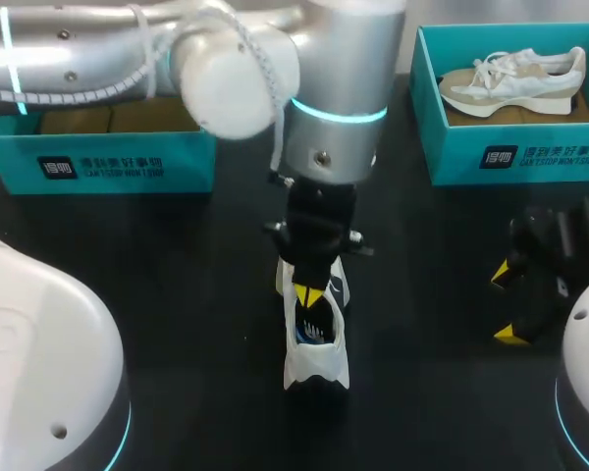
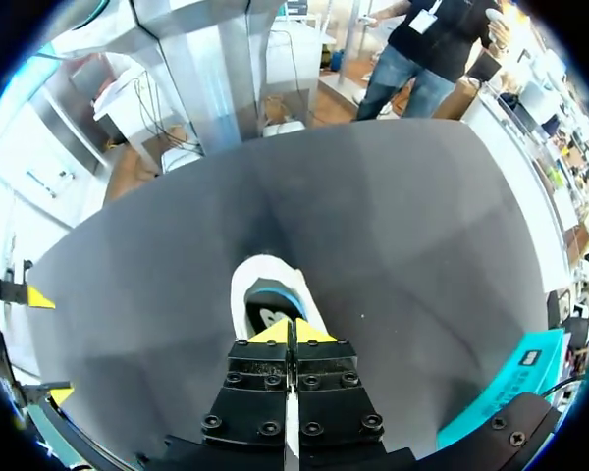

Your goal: Take the shoe out of the shoebox, open the shoe tongue, remove and reinsert the insole, then place the shoe into the shoebox

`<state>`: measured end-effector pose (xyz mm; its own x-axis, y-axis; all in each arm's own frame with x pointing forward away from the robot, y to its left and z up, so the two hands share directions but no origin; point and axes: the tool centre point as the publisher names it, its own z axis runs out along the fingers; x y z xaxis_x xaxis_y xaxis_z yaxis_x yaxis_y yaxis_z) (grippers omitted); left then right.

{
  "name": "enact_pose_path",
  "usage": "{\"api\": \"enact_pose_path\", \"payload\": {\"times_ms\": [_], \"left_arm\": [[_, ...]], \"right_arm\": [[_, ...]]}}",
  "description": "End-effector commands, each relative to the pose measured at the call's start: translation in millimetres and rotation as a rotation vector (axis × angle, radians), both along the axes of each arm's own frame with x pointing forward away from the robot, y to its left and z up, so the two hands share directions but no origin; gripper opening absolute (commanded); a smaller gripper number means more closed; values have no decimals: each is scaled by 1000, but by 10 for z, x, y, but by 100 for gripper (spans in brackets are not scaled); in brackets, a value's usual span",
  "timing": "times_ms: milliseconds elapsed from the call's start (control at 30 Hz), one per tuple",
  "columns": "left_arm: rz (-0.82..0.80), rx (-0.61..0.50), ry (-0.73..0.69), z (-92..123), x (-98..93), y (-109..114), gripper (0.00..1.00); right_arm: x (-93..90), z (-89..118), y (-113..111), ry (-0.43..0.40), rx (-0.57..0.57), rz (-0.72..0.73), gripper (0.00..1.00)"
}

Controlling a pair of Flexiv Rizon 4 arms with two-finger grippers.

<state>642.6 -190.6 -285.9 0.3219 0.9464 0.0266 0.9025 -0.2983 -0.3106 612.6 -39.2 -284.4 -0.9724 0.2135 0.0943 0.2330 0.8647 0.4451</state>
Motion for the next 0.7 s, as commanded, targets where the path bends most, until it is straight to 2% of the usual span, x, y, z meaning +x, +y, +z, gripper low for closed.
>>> {"api": "enact_pose_path", "payload": {"times_ms": [33, 467, 700], "left_arm": [[1, 10, 1, -216, -6, -40, 0], [16, 62, -45, -610, -61, 74, 0], [28, 83, -52, -747, -65, 114, 0]], "right_arm": [[-9, 3, 2, -1, -2, 0, 100], [-9, 3, 2, -1, -2, 0, 100], [-9, 3, 2, -1, -2, 0, 100]]}}
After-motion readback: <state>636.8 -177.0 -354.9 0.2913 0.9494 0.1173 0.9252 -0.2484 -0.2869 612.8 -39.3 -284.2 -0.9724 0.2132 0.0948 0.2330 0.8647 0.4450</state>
